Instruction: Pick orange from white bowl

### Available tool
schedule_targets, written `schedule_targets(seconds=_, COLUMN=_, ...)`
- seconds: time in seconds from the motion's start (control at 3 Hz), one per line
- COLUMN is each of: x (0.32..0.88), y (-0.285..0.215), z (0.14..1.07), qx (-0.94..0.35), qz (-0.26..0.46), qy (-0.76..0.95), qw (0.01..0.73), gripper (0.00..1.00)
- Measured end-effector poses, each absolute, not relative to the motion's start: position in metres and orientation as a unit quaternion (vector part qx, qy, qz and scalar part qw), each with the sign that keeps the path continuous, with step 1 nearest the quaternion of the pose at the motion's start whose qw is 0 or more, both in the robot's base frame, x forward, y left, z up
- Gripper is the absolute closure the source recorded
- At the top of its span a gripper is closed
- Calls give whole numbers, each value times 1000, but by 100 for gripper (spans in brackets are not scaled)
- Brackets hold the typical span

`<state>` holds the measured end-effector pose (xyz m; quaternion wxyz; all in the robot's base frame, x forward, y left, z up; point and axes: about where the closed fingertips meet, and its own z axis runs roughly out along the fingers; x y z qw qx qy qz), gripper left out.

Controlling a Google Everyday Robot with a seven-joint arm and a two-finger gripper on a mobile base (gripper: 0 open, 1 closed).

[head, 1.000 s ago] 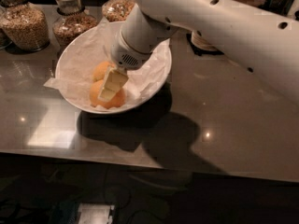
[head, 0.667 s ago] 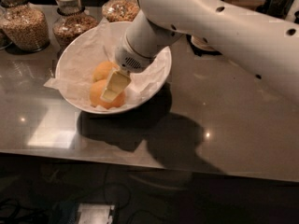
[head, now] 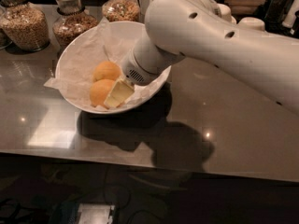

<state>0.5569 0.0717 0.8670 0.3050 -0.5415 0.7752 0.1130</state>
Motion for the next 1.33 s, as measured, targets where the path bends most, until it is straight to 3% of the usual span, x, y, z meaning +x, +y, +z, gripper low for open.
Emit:
schedule_targets(seconds=1.0, x=561, y=93, z=863, qx=-509, qz=115, qy=797, qw=305, gripper=28)
schedule_targets(seconds=1.33, x=560, y=103, z=862, qx=-519, qz=116, qy=794, qw=294, gripper=41)
